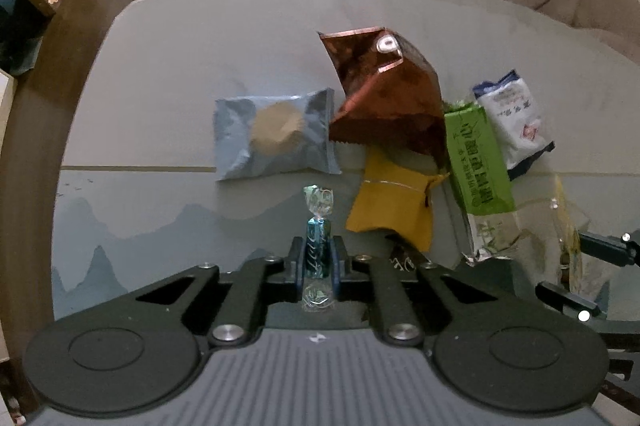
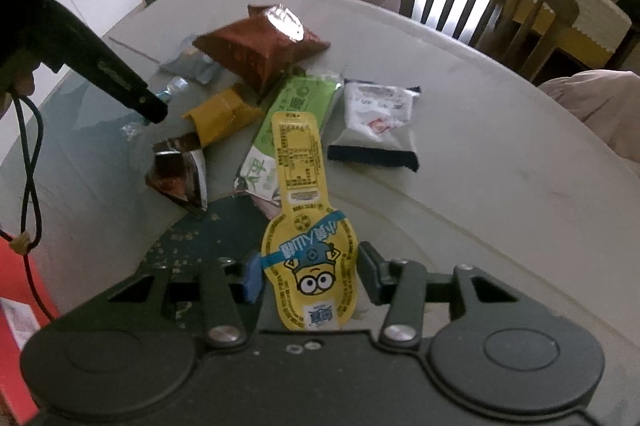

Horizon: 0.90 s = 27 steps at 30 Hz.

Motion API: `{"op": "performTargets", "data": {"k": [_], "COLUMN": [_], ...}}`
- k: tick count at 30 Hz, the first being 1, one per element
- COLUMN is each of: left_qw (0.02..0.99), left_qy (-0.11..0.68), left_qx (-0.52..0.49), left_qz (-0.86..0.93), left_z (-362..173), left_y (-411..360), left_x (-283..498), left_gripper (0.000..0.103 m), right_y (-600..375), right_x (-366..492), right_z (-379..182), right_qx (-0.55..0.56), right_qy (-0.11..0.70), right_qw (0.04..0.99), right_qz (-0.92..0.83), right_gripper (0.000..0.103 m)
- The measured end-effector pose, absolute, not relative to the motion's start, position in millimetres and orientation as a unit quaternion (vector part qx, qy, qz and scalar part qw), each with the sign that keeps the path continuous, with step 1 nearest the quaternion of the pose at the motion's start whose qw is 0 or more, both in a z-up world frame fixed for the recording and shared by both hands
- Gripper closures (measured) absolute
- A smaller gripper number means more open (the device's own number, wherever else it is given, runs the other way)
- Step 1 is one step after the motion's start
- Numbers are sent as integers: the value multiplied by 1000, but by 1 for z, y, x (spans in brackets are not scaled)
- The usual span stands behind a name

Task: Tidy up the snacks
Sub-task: 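Grasp the clear blue candy with the left gripper while the right grasps the yellow Minion packet, then lift both held snacks and carry them over the box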

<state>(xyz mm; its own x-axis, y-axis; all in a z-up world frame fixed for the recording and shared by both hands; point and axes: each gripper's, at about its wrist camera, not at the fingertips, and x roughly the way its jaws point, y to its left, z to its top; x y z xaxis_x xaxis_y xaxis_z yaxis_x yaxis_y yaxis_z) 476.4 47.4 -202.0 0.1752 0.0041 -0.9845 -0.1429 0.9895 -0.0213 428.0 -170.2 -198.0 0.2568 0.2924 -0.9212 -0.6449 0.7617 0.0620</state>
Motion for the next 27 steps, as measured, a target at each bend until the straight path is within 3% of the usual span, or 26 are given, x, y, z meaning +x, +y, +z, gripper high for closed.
{"op": "performTargets", "data": {"k": [27], "left_qw": [834], "left_qy": [551], "left_qx": [-34], "left_qz": [17], "left_z": [-45], "left_y": [42], "left_x": [368], "left_gripper": [91], "right_y": [-179], "right_x": [318], "right_z": [-49], "right_qx": [-165], "right_qy": [452], "right_qw": [837], "right_qz": [260], "right_gripper": [56]}}
